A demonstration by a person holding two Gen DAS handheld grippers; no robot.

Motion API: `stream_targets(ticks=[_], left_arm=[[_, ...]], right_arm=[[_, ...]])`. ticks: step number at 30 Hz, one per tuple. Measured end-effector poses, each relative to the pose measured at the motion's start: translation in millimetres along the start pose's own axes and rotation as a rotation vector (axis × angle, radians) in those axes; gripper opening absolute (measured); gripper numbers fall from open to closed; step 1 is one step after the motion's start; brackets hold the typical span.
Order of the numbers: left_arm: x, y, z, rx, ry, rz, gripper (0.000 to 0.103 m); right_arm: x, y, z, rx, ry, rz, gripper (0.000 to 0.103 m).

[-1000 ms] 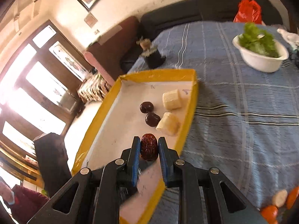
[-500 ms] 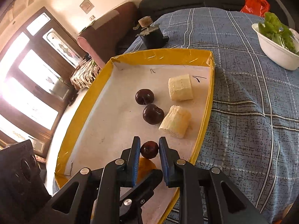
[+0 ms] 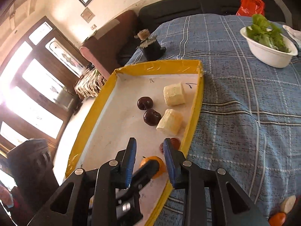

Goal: Organize fruits
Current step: 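Open the left tool to drop the tangerine while the right tool releases the date, then return to the fruit, grasp a plum with the left tool while the right grasps another plum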

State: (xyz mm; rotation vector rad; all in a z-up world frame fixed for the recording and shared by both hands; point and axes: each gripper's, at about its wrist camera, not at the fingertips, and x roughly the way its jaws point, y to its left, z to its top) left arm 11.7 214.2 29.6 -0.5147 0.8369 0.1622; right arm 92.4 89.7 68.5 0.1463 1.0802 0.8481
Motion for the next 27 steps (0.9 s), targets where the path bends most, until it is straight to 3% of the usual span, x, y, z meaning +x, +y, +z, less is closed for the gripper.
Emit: stream_targets(ticks=[13,17,22,27], left_arm=[[-23.3,-20.9,-1.6,0.081,-0.111,-0.08,0.051],[-24.4,-34.4,-5.7,0.136,-0.095,-0.129,0.051],[-30.1,-58.7,-15.6,0.237,-0.072,-0.173,0.051],[-33.5,-86.2,-34.6,0.333,0.02,-0.254,0.051]], right_arm=[[-92.3,-42.1,-62.2,0.074,-0.099,-0.005,0.042],[-131.3,-73.7,-90.4,0.1,-0.159,-0.046,0.042],[-186.0,-121.8,-124.6,0.157,-0.242,-0.161,0.041],[-220.1,-161.8,-155.8,0.223,-0.262,-0.262,0.041]])
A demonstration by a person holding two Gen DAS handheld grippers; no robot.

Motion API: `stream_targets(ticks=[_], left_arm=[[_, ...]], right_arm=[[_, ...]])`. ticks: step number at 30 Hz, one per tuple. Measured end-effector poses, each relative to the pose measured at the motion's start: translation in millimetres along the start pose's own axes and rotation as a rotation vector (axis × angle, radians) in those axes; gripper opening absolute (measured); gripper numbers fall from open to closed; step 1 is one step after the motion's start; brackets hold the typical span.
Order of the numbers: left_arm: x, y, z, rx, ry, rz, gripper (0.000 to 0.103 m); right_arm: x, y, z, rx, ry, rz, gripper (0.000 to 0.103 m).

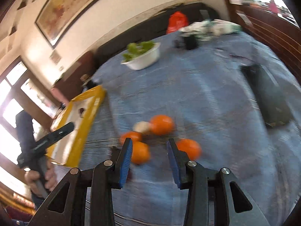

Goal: Organize fruits
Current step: 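Return to the fruit, grasp a plum with the left tool while the right grasps another plum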

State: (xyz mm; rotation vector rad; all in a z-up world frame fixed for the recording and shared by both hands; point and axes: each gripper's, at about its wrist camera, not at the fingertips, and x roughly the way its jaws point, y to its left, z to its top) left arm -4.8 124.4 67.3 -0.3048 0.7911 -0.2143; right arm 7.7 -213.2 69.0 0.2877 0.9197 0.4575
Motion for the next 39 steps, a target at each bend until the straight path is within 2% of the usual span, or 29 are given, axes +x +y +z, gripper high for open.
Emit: stream_targets(ticks=[3,6,11,14,26,29,31,34,39], left_arm=[[9.8,-20.7,-7.5,0.055,0.07,-0.021,0.051],[20.5,-39.5,-15.5,0.09,0.123,-0.071,0.051],[44.5,-63.1,-27.1,0.158,0.178,-0.067,0.051],[55.6,-68.9,-30.5,0.179,0.199,-0.07,0.051],[79.6,-74.7,-36.8,0.211,0.215,-0.059,0.051],[81.4,-78.0,-38.9,0.232,0.202,-0.038,0.038],[81.5,-79.6,-39.8,0.248,0.197,-0.025,0.027],[81.0,-77.6,-39.0,0.237,0.194,-0.033,0.027],[72.8,-70.4,-35.0,0.204,0.159,-0.04,0.027]], right_arm=[[-8.7,-20.6,-3.7,0.021,-0.005,-0.051,0.041],[-13.0,-34.8,-7.6,0.048,-0.003,-0.054,0.041],[-20.5,-42.6,-17.8,0.037,-0.004,-0.087,0.041],[-21.7,-46.8,-21.9,0.037,0.002,-0.079,0.041],[-16.9,-49.8,-29.1,0.022,0.013,-0.052,0.041],[-16.4,-50.5,-32.0,0.015,0.021,-0.056,0.041],[-15.3,-49.8,-35.1,0.002,0.03,-0.061,0.041],[-11.7,-46.2,-37.8,-0.026,0.048,-0.069,0.041],[-3.4,-35.0,-44.1,-0.108,0.072,-0.149,0.041]])
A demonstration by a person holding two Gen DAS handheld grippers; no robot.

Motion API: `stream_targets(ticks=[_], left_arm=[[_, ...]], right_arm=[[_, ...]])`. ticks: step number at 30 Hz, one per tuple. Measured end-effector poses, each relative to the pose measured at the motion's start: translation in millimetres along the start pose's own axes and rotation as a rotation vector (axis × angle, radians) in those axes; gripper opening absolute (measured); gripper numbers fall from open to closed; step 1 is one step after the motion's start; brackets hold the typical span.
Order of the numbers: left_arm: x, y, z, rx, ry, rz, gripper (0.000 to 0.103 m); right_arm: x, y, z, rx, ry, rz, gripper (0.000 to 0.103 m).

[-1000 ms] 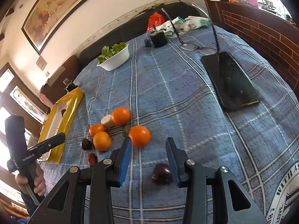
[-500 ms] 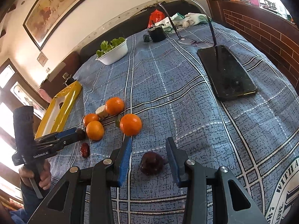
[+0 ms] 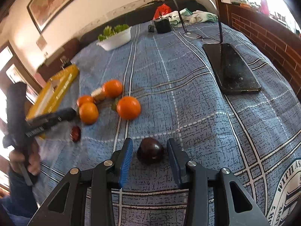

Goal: Organize fruits
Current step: 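Return to the fruit, grasp a plum with the left tool while the right grasps another plum, then carry the plum in the left tool to the yellow tray while the right tool carries its plum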

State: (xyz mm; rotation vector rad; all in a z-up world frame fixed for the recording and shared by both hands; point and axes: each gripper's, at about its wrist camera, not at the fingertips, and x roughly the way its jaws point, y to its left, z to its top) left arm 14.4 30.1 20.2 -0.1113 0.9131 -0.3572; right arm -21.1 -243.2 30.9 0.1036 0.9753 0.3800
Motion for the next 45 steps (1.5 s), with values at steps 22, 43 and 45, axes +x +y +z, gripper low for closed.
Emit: stream_targets(ticks=[22,43,45], left_arm=[[-24.6,25.8,4.5,-0.116,-0.108,0.016,0.027],[-79.1,70.4,2.2,-0.255,-0.241,0.042,0.027],[-86.5,84.9,-0.7,-0.291,-0.253,0.078,0.027]], right_arm=[[1.7,87.7,41.9,-0.12,-0.082,0.085,0.031],[19.1,174.0,52.1,-0.24,-0.042,0.217,0.032],[22.1,184.2,59.0,-0.246,-0.036,0.232,0.032]])
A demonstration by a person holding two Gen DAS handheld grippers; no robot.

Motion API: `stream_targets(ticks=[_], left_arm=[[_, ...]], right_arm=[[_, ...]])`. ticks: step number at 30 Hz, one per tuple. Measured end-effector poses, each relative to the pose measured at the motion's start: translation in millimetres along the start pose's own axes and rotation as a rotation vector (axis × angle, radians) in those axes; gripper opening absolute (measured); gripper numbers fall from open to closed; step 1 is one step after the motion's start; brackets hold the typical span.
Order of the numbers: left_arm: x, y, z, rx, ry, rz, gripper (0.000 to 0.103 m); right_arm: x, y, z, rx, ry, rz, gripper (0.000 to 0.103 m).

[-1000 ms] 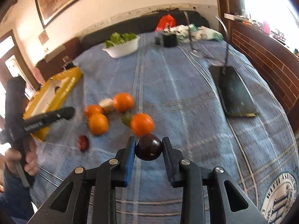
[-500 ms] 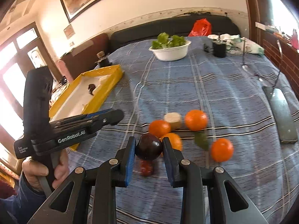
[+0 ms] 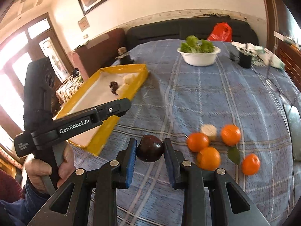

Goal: Organize fruits
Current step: 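Carry the plum in the left tool to the yellow tray while the right tool carries its plum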

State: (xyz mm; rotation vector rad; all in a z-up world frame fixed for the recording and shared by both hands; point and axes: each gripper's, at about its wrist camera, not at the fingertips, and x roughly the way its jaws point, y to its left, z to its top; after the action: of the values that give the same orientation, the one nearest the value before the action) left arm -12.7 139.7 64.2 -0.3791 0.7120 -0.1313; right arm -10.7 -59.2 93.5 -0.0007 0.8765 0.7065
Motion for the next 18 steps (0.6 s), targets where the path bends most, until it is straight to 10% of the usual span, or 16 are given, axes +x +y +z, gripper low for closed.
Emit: stream_targets(ticks=[9,18], left_arm=[[-13.5,84.6,5.8,-0.226,-0.043,0.182,0.027],[2.3,87.1,-1.0,-0.242,0.01,0.196,0.027]], right_arm=[[45.8,31.2,58.8,0.023,0.029,0.083,0.032],[134.2,68.9,102.9,0.017,0.149,0.123,0.032]])
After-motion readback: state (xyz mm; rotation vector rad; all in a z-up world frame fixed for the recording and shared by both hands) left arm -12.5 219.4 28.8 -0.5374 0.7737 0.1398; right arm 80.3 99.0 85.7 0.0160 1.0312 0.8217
